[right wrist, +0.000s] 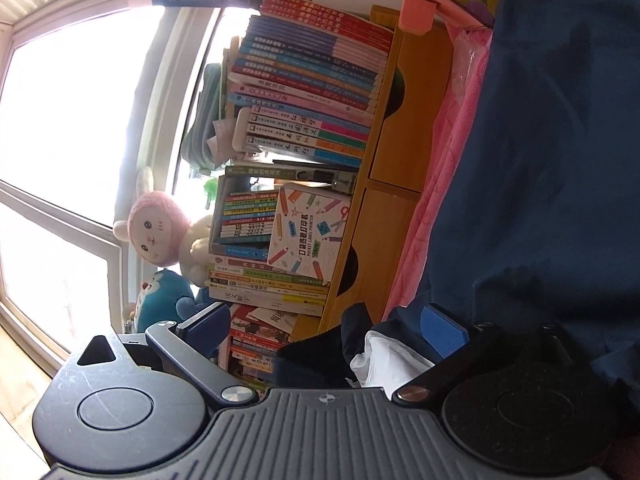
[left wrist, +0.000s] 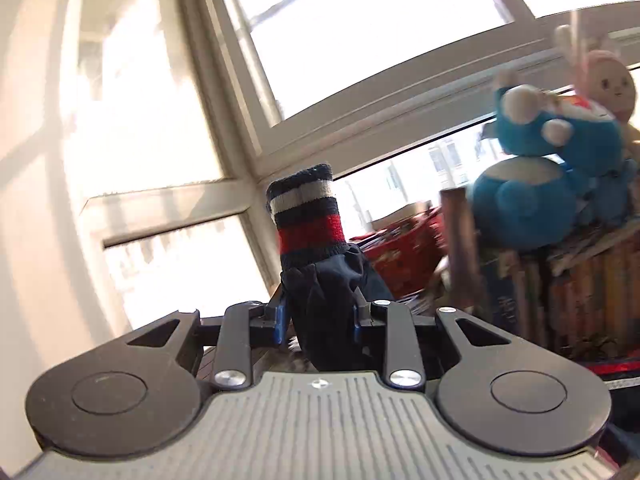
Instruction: Fold clothes
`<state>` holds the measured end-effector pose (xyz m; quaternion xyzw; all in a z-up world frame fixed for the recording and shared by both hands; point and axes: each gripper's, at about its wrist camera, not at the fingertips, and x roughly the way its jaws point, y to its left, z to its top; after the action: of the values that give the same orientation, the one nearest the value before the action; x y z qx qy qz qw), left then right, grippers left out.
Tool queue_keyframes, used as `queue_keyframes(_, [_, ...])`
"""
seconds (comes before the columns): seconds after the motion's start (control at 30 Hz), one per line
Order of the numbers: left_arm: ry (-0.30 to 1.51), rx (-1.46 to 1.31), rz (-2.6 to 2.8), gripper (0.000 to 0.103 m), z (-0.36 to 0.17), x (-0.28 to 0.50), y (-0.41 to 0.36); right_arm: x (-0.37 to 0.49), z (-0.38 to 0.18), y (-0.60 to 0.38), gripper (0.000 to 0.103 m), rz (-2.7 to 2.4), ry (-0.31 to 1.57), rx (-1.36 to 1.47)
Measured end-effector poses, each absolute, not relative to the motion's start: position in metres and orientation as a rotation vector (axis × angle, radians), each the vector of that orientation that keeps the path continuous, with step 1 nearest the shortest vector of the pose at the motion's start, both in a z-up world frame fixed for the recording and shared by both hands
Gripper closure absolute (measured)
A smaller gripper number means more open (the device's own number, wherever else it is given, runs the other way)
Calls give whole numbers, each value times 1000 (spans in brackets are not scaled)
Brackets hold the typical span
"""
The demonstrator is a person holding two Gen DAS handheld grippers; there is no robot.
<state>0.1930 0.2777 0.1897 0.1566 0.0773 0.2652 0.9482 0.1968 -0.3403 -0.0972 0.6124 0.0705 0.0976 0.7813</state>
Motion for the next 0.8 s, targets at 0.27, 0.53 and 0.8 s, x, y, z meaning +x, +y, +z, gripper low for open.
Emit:
queue_keyframes(0.27, [483,1,777,53,40,207,384,205,-85,-322,0,204,233,1181])
queue_keyframes(0.53, [546,-142,486,37,-6,204,353,210,-77,-306,0,189,292,1063])
queue_keyframes(0.8, [634,-104,492,53,-50,250,352,212,-76,-300,0,188,311,1017])
